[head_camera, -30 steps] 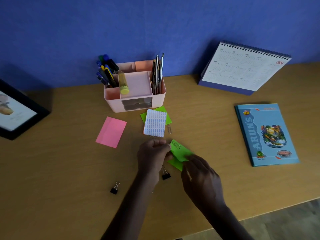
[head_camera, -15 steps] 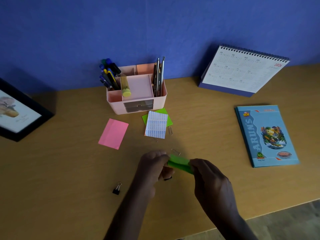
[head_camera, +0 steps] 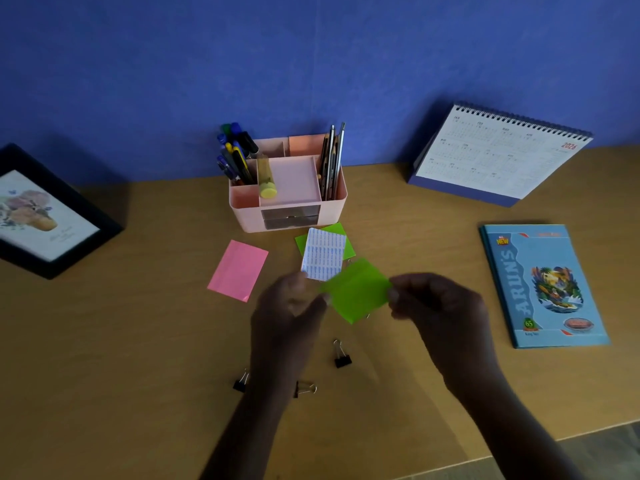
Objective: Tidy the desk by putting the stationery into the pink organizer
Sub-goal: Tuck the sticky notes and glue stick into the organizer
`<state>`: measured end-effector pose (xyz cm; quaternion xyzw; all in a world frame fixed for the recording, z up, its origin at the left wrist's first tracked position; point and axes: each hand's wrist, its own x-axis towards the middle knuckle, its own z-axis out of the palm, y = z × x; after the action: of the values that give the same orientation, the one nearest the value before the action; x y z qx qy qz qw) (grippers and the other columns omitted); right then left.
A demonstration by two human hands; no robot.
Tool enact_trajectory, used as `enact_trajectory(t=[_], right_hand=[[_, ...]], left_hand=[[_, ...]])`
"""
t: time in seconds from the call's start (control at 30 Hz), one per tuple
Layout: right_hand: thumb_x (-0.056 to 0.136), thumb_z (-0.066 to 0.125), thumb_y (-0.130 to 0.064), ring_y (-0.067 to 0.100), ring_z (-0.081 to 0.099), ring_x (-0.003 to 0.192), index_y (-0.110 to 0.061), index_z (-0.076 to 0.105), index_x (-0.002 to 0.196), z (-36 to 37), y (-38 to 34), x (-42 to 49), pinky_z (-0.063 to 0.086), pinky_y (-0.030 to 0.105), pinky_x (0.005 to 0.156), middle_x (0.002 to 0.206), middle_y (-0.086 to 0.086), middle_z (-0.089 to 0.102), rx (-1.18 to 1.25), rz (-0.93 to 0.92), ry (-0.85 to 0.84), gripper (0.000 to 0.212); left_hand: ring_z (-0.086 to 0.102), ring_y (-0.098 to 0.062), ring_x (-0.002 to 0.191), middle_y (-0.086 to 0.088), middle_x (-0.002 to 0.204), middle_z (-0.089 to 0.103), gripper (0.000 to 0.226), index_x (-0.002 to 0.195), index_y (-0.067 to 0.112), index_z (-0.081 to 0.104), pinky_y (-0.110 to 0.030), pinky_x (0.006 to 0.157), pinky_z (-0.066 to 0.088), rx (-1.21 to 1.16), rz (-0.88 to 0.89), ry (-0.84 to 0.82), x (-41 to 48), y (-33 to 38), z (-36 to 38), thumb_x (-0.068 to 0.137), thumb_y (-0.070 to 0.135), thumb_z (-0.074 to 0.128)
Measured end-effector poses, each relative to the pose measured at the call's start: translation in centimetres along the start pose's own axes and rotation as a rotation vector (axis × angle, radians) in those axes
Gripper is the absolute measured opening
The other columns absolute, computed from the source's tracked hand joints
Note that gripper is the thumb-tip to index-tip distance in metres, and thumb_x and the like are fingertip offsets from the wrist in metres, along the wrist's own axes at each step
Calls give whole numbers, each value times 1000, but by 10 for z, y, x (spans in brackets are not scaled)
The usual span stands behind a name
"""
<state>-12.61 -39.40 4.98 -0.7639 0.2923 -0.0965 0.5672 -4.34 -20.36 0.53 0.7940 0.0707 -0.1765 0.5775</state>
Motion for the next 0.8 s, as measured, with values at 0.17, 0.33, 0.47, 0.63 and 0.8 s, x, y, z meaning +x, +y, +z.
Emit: enact_trajectory(t=[0.17,0.33,0.47,0.63,0.8], right_hand=[[95,79,-7,6,73,79,-18,83,105,16,-57,49,61,26,74,92,-11,78,-351,-526,-39,15],[94,73,-5,11,74,86,-11,83,101,39,-107,107,60,37,79,96,0,81,-440,-811,-17,14],[89,71,-7,12,73,82,-13,83,93,57,-135,157,59,42,79,90,-1,81,-470,-898,16,14],[87,64,-5,15,73,79,-18,83,90,74,-151,203,58,38,75,87,-2,80,-578,-949,17,23],[86,64,-11,22,74,84,-27,82,97,86,-145,222,61,43,72,95,-5,80,-758,-797,25,27]], left_hand=[[71,0,89,7,113,75,35,127,16,76,-12,75,54,175,619,108,35,70,-31,94,23,83],[73,-11,84,2,98,80,16,109,16,84,-34,80,58,321,889,180,84,128,-56,95,22,77],[74,-16,83,2,93,82,17,99,16,86,-39,80,57,387,932,244,121,150,-65,93,28,74],[72,-21,88,6,97,78,21,99,30,84,-43,74,58,568,900,333,165,163,-64,89,44,71],[75,-29,93,1,101,80,24,102,27,85,-46,73,61,687,895,362,184,162,-53,93,43,69]])
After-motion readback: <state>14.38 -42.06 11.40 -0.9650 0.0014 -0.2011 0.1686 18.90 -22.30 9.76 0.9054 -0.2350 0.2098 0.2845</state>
